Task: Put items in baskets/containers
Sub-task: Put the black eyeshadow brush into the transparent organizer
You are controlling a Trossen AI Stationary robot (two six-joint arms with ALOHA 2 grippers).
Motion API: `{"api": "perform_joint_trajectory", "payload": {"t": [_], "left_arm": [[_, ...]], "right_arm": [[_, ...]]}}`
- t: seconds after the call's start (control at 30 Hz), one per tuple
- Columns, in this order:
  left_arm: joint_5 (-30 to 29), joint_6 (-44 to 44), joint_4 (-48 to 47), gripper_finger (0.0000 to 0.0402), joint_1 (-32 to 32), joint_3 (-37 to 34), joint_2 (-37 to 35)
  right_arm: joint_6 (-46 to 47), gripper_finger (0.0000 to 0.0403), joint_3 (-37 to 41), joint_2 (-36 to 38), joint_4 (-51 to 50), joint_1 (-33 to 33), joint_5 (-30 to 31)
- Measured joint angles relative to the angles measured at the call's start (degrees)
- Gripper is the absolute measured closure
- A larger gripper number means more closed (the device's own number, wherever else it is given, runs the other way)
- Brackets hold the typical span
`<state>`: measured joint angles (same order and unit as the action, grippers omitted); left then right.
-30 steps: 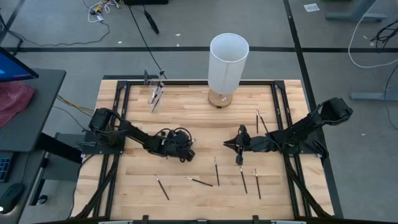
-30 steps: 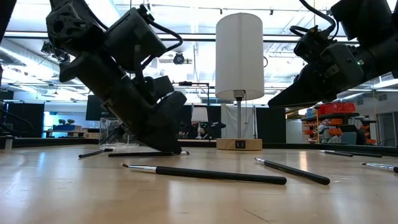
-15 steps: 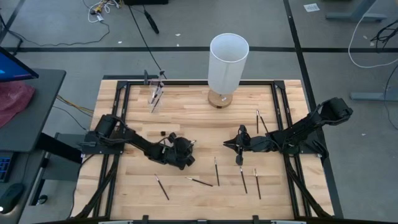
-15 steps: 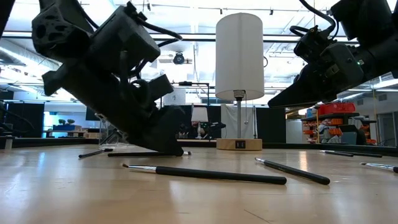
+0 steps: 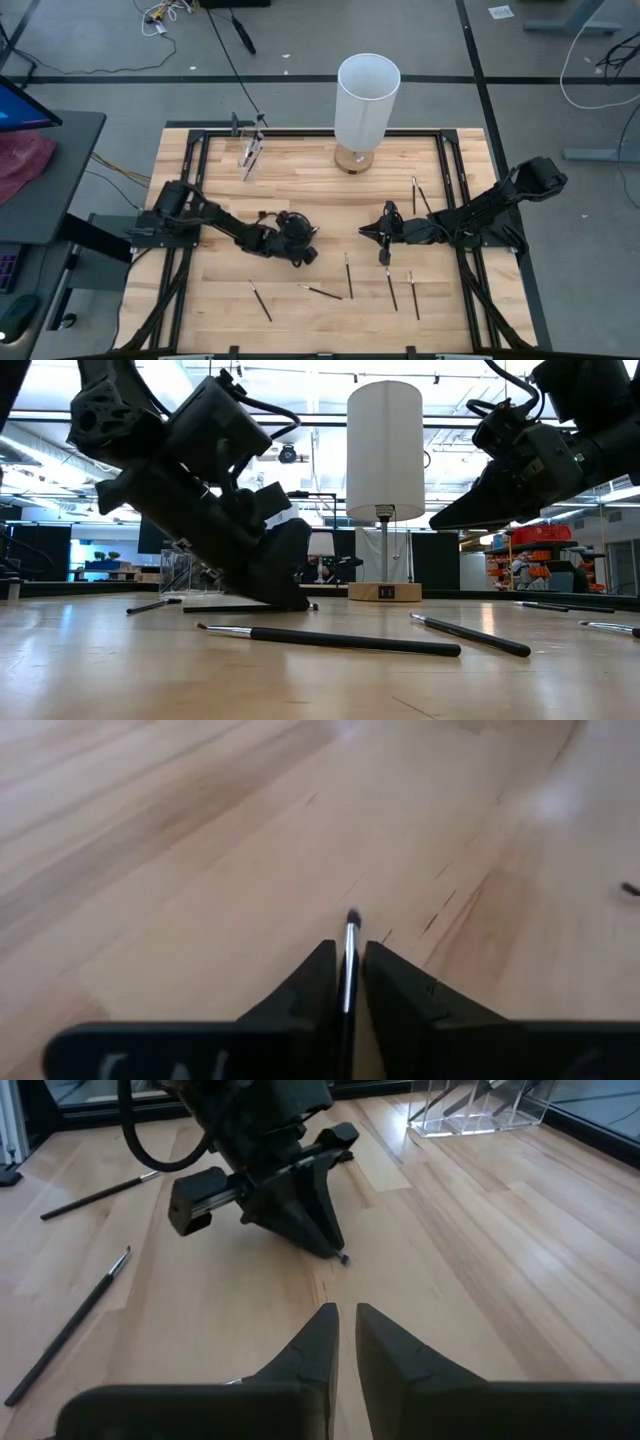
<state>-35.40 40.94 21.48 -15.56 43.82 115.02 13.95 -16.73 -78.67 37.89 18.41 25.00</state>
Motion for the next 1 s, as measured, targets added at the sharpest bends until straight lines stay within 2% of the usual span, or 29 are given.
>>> {"api": "perform_joint_trajectory", "payload": {"t": [0.17,0.4,0.53,0.7,0.83,1.0], "left_arm": [[5.71,-1.97,0.6,0.0283,0.8,-0.16,-1.8],[8.32,-3.77,-1.51,0.0209,0.64,-0.18,-3.4],[9.72,-4.13,0.95,0.0193,0.79,-1.76,-3.53],[10.62,-3.0,7.82,0.0226,0.81,-6.04,-3.67],[10.81,-1.96,10.0,0.0274,0.79,-8.25,-3.82],[10.92,-6.93,10.22,0.0338,0.77,-8.73,-3.69]], "right_arm": [[0.53,0.036,0.0,0.0,-0.08,0.0,0.0],[0.53,0.036,0.0,0.0,-0.17,0.0,-0.01],[0.53,0.036,0.0,0.0,-0.19,-0.01,-0.01],[0.53,0.036,0.0,0.0,-0.2,0.0,-0.01],[0.53,0.036,0.0,0.0,-0.2,-0.02,-0.01],[0.53,0.036,0.0,0.0,-0.16,-0.01,0.02]]}}
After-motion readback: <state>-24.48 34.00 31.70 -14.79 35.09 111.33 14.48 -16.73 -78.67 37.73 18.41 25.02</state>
